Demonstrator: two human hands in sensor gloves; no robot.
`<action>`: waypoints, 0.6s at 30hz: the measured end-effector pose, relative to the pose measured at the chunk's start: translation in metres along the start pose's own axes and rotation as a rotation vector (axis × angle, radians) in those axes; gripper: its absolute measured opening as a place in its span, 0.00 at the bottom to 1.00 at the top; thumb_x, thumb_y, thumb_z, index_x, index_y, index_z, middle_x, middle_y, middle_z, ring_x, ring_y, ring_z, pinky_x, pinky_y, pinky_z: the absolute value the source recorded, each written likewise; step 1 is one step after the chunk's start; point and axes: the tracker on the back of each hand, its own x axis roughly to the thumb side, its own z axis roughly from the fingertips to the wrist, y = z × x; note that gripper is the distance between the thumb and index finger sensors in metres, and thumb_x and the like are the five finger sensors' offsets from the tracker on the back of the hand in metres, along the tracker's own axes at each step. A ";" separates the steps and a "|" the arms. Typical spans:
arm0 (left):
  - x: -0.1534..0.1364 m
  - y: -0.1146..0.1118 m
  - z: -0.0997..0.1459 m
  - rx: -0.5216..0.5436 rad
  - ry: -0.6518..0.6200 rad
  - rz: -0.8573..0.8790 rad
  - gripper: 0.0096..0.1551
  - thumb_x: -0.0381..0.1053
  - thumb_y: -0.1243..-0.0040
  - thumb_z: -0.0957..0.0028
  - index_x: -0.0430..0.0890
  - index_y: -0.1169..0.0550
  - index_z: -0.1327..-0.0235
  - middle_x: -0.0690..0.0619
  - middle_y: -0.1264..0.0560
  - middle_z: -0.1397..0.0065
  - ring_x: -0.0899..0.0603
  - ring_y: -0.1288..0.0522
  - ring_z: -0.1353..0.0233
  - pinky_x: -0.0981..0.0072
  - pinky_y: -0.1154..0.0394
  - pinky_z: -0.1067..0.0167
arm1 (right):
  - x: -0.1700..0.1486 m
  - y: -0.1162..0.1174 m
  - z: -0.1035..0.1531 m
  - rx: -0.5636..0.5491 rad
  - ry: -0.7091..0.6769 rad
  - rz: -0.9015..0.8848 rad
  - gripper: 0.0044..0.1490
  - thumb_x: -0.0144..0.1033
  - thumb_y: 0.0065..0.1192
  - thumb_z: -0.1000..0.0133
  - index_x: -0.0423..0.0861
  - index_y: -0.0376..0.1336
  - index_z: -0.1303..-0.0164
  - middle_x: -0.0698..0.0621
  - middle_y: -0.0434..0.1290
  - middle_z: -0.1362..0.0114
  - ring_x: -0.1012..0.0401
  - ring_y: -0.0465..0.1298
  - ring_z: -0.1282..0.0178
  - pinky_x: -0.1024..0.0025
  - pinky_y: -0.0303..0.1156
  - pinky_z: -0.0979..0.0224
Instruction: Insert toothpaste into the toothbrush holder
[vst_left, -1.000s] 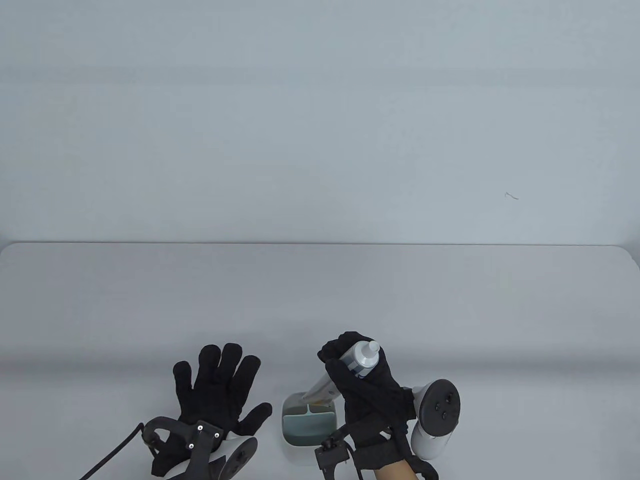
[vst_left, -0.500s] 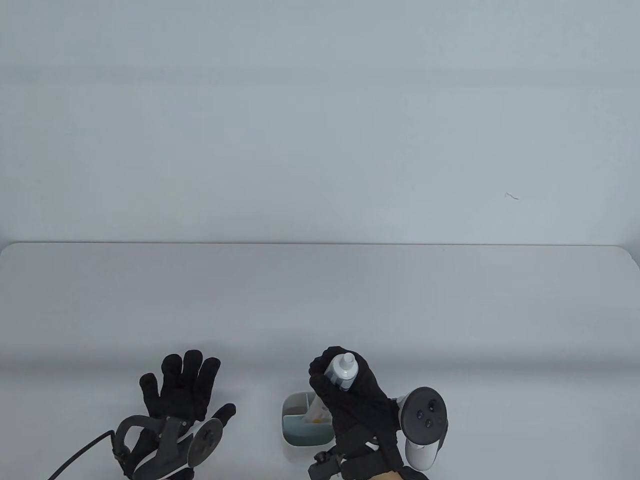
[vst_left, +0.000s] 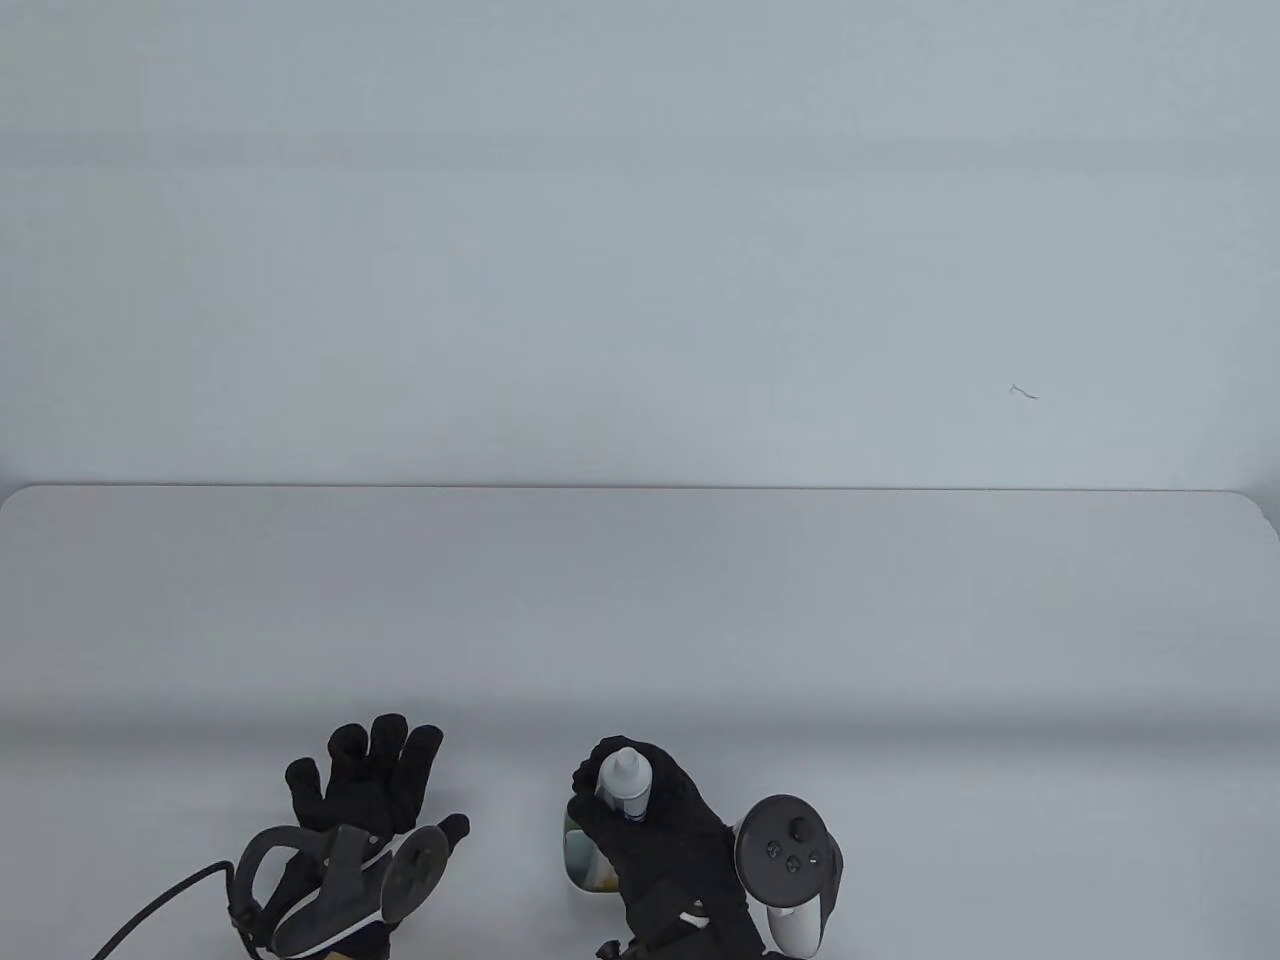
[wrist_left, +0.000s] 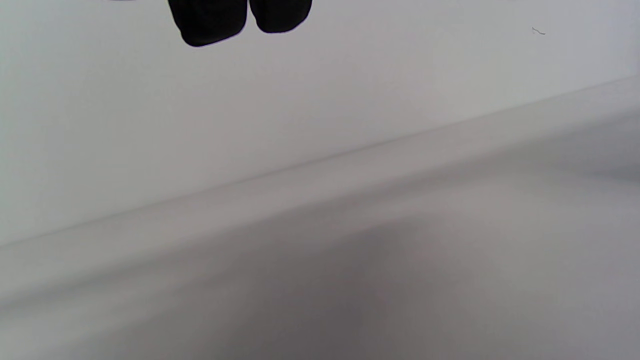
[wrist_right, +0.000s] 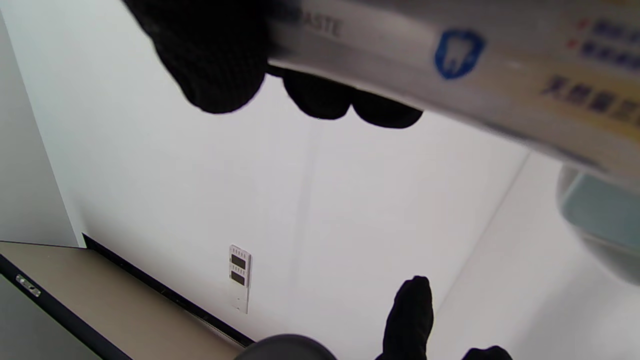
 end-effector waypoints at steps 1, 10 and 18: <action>0.000 0.000 0.000 -0.002 0.001 0.004 0.49 0.71 0.66 0.39 0.42 0.57 0.17 0.34 0.47 0.12 0.20 0.42 0.18 0.19 0.44 0.35 | -0.003 0.001 0.000 0.001 0.006 0.004 0.58 0.53 0.68 0.55 0.42 0.48 0.21 0.43 0.62 0.22 0.44 0.65 0.23 0.40 0.57 0.24; 0.000 -0.001 -0.001 -0.011 -0.006 0.010 0.49 0.71 0.65 0.39 0.43 0.57 0.16 0.34 0.47 0.12 0.21 0.41 0.18 0.19 0.43 0.34 | -0.015 0.005 0.000 0.005 0.022 0.044 0.56 0.51 0.69 0.55 0.44 0.48 0.21 0.44 0.61 0.21 0.44 0.64 0.22 0.40 0.57 0.24; 0.000 -0.002 -0.002 -0.021 -0.003 0.018 0.48 0.71 0.65 0.39 0.43 0.57 0.16 0.34 0.46 0.12 0.21 0.41 0.18 0.19 0.43 0.34 | -0.019 0.003 0.000 0.001 0.042 0.043 0.53 0.50 0.70 0.53 0.46 0.50 0.22 0.45 0.62 0.21 0.43 0.65 0.22 0.39 0.57 0.24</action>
